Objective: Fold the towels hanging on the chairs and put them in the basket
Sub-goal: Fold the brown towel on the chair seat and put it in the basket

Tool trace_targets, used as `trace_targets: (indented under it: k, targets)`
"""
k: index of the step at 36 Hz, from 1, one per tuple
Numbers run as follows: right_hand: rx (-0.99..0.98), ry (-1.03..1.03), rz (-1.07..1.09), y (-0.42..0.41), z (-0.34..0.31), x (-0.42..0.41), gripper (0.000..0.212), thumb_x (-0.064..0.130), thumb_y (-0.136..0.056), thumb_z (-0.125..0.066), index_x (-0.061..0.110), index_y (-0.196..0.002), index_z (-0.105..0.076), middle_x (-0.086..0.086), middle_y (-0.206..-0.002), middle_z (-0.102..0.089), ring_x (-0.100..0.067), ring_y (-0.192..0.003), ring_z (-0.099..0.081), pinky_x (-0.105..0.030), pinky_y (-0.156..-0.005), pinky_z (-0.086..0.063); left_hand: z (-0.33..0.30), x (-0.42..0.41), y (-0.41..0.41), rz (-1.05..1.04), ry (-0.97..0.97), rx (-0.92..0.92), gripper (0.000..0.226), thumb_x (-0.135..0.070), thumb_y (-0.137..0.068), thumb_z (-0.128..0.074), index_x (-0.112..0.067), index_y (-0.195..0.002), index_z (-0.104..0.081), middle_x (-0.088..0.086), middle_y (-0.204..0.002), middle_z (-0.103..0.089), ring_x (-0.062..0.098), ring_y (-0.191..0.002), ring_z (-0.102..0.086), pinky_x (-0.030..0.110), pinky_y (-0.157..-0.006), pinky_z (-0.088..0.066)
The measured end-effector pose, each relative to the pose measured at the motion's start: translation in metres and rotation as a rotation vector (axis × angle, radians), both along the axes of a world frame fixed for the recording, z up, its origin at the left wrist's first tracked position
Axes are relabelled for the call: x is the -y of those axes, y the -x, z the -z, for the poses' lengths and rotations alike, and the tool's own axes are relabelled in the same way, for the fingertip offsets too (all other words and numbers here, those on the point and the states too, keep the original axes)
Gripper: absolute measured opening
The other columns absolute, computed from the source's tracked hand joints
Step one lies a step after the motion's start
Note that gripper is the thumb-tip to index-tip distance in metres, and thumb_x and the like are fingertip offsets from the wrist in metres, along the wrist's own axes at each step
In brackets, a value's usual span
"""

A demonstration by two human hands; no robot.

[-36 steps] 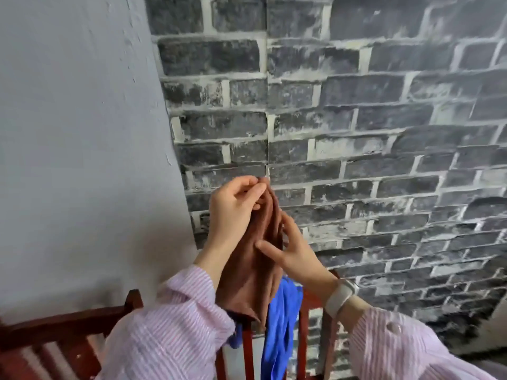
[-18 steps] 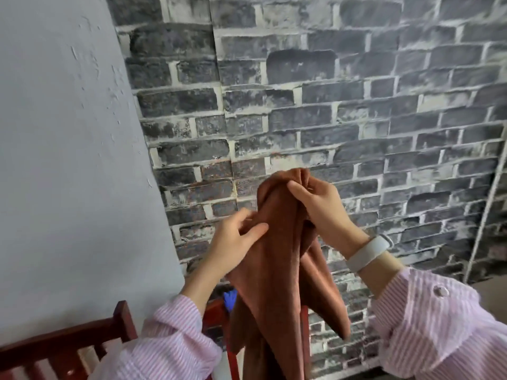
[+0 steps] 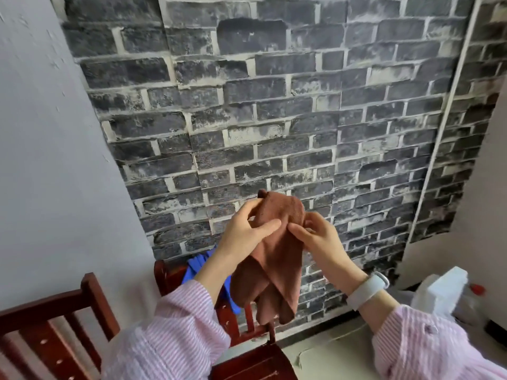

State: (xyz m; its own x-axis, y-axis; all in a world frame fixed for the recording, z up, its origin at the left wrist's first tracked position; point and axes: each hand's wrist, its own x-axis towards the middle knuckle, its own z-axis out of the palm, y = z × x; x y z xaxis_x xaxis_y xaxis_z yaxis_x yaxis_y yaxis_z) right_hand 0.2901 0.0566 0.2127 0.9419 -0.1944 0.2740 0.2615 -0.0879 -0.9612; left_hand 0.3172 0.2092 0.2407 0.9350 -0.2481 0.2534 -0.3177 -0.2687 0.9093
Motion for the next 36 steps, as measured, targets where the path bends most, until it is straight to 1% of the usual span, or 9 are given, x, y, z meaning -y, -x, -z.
trace_targets:
  k: [4, 6, 9, 11, 14, 21, 28, 31, 36]
  targets:
    - [-0.033, 0.005, 0.053, 0.0, 0.002, 0.021, 0.006, 0.02, -0.082, -0.066, 0.017, -0.082, -0.061, -0.004, -0.072, -0.056, -0.019, -0.073, -0.053, -0.038, -0.067, -0.044, 0.015, 0.005, 0.007, -0.082, -0.252, 0.148, 0.014, -0.026, -0.08, -0.068, -0.014, -0.087, -0.063, 0.001, -0.076, -0.065, 0.014, -0.07, -0.061, 0.027, -0.065, -0.045]
    - [-0.094, 0.006, 0.037, 0.0, 0.006, 0.031, 0.018, 0.025, -0.085, -0.061, 0.008, -0.085, -0.064, -0.008, -0.074, -0.057, -0.02, -0.074, -0.052, -0.036, -0.067, -0.042, 0.023, 0.008, 0.007, -0.142, -0.253, 0.2, 0.033, -0.023, -0.083, -0.065, -0.018, -0.056, -0.049, -0.005, -0.049, -0.044, 0.005, -0.045, -0.041, 0.021, -0.047, -0.029]
    - [-0.123, 0.139, 0.06, 0.004, 0.013, 0.048, 0.019, 0.005, -0.087, -0.05, -0.001, -0.095, -0.065, -0.005, -0.071, -0.061, -0.012, -0.068, -0.056, -0.026, -0.067, -0.045, 0.028, 0.014, 0.009, -0.161, -0.263, 0.239, 0.048, -0.021, -0.087, -0.061, -0.02, -0.049, -0.032, -0.005, -0.049, -0.031, 0.007, -0.044, -0.033, 0.027, -0.053, -0.025]
    - [-0.126, 0.374, 0.087, 0.012, 0.015, 0.061, 0.028, -0.002, -0.082, -0.048, 0.006, -0.102, -0.067, -0.002, -0.081, -0.067, -0.008, -0.075, -0.06, -0.023, -0.073, -0.047, 0.029, 0.016, 0.009, -0.164, -0.308, 0.248, 0.037, -0.023, -0.089, -0.057, -0.015, -0.055, -0.045, 0.007, -0.062, -0.049, 0.018, -0.06, -0.05, 0.03, -0.061, -0.028]
    - [-0.108, 0.72, 0.145, 0.023, 0.024, 0.084, 0.033, 0.001, -0.081, -0.047, 0.012, -0.105, -0.068, 0.004, -0.089, -0.06, -0.009, -0.086, -0.055, -0.014, -0.075, -0.037, 0.033, 0.013, 0.003, -0.201, -0.435, 0.224, 0.029, -0.028, -0.093, -0.051, -0.009, -0.107, -0.066, 0.016, -0.101, -0.06, 0.031, -0.098, -0.057, 0.032, -0.074, -0.037]
    - [-0.199, 1.403, -0.029, 0.039, 0.055, 0.127, 0.008, 0.005, -0.077, -0.049, 0.01, -0.074, -0.056, 0.0, -0.077, -0.048, -0.024, -0.096, -0.049, -0.028, -0.086, -0.04, 0.05, -0.003, -0.004, -0.312, -0.638, 0.215, 0.031, -0.034, -0.095, -0.044, -0.028, -0.122, -0.058, 0.001, -0.091, -0.045, 0.03, -0.096, -0.056, 0.032, -0.074, -0.039]
    - [-0.108, 1.0, 0.438, 0.037, 0.092, 0.148, 0.013, 0.002, -0.082, -0.056, 0.008, -0.092, -0.063, -0.017, -0.104, -0.049, -0.037, -0.099, -0.045, -0.039, -0.088, -0.038, 0.073, -0.015, -0.008, -0.282, -0.069, -0.105, 0.027, -0.023, -0.093, -0.052, -0.015, -0.115, -0.063, 0.003, -0.099, -0.067, 0.018, -0.088, -0.061, 0.032, -0.086, -0.047]
    - [-0.139, 0.715, 0.542, 0.04, 0.089, 0.142, 0.017, 0.011, -0.09, -0.047, 0.015, -0.105, -0.055, -0.019, -0.1, -0.05, -0.037, -0.092, -0.053, -0.039, -0.082, -0.046, 0.078, -0.016, -0.011, -0.322, -0.18, -0.027, 0.032, -0.025, -0.092, -0.052, -0.01, -0.119, -0.062, 0.004, -0.084, -0.06, 0.017, -0.079, -0.053, 0.027, -0.071, -0.04]
    - [-0.34, 0.69, 0.539, 0.041, 0.084, 0.136, 0.018, 0.029, -0.097, -0.03, 0.022, -0.108, -0.041, -0.018, -0.091, -0.062, -0.038, -0.081, -0.058, -0.035, -0.069, -0.041, 0.071, -0.003, -0.016, -0.318, -0.358, 0.126, 0.032, -0.022, -0.096, -0.045, -0.005, -0.119, -0.06, 0.012, -0.119, -0.063, 0.026, -0.11, -0.055, 0.022, -0.077, -0.033]
